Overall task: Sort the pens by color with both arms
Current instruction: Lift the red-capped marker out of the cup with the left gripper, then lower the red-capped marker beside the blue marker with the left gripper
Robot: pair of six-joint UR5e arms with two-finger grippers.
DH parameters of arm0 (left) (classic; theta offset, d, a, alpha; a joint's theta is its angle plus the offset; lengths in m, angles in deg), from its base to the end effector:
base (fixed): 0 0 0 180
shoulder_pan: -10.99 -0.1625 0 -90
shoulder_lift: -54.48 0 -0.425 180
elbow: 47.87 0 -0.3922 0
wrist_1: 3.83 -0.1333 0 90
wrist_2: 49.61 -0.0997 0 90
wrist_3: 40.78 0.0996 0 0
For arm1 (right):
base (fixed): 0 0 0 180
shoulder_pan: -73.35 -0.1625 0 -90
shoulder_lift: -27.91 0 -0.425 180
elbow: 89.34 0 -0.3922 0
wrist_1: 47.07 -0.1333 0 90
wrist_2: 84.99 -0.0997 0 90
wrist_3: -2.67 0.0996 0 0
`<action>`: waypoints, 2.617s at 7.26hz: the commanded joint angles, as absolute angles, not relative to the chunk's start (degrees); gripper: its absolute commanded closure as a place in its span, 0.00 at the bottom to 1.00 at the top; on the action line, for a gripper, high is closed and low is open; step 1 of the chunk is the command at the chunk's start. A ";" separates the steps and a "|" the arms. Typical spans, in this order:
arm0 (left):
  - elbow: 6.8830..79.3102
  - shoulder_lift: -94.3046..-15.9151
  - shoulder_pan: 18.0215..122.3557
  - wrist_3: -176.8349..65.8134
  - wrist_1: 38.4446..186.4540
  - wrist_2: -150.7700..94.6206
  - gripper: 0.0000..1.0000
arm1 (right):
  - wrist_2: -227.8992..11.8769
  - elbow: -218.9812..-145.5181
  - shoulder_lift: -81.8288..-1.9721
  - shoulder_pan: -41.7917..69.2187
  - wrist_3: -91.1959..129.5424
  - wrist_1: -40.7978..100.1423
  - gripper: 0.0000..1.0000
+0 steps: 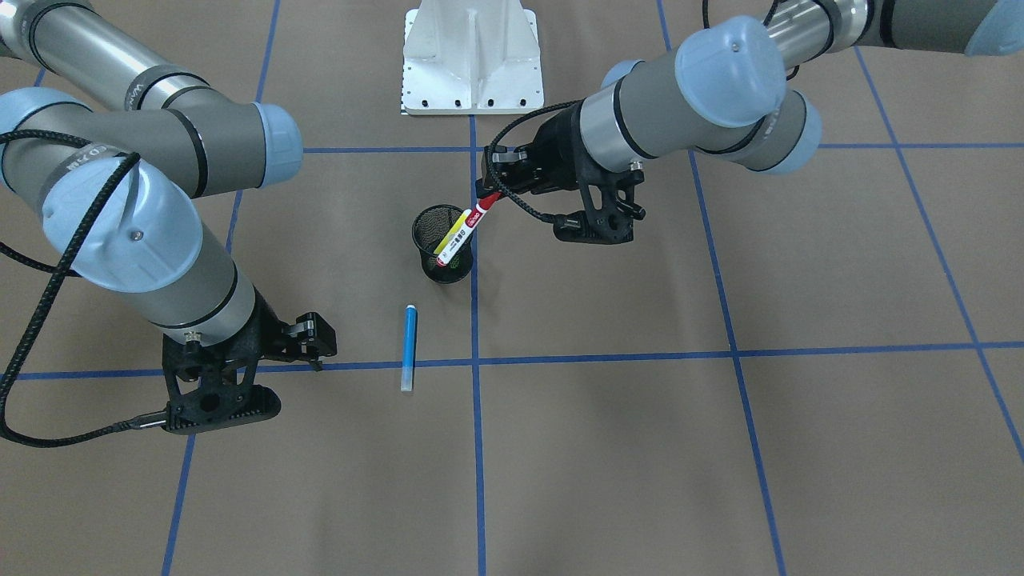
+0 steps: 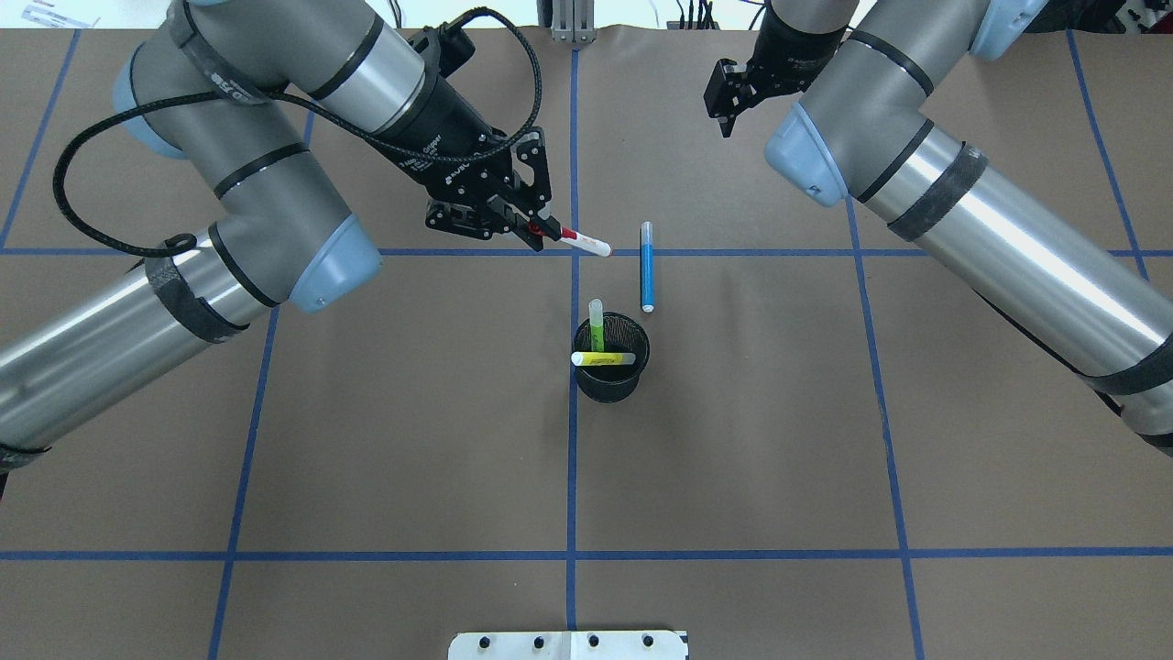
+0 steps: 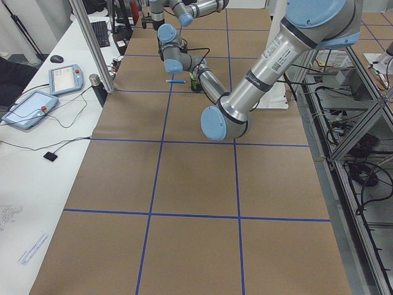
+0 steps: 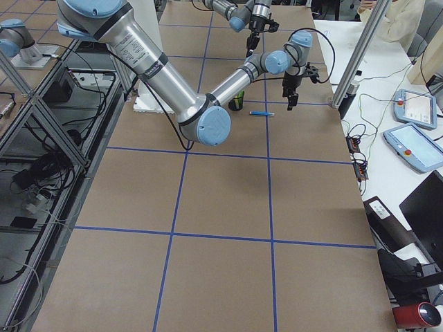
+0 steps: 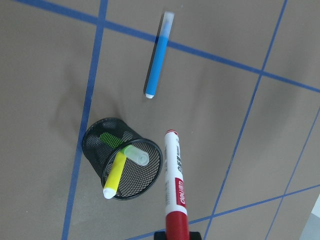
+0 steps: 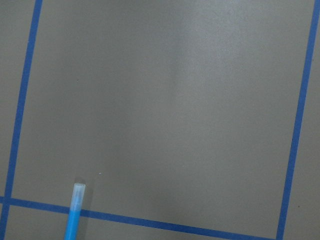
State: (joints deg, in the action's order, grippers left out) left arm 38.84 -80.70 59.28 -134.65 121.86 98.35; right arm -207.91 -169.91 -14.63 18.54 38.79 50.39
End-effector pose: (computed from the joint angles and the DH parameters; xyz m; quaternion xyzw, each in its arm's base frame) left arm 0.4070 -0.5301 0.1142 -0.1425 0.6501 -0.0271 0.7459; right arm -0.3678 -0.6589 0.2295 0.0461 -0.3695 -0.0672 0.9257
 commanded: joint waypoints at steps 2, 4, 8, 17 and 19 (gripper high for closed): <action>35.56 -83.84 60.57 -134.38 121.67 86.79 0.87 | -208.21 -174.84 -17.08 20.25 42.30 50.40 0.01; 28.53 -87.71 60.56 -134.38 121.77 82.51 0.87 | -208.65 -178.80 -18.32 20.61 42.93 52.66 0.01; 18.76 -90.01 57.68 -131.75 122.64 76.71 0.87 | -208.65 -180.04 -18.50 20.87 42.93 53.82 0.01; 15.32 -92.29 50.37 -127.19 124.23 70.36 0.67 | -208.65 -179.96 -18.32 20.96 42.93 53.74 0.01; 15.50 -92.29 49.84 -127.00 124.23 70.45 0.34 | -208.83 -180.05 -18.15 20.96 43.01 53.39 0.01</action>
State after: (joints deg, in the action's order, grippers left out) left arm 15.40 -92.28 50.11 -127.29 124.23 70.42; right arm -208.73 -180.04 -18.21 20.96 42.98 53.58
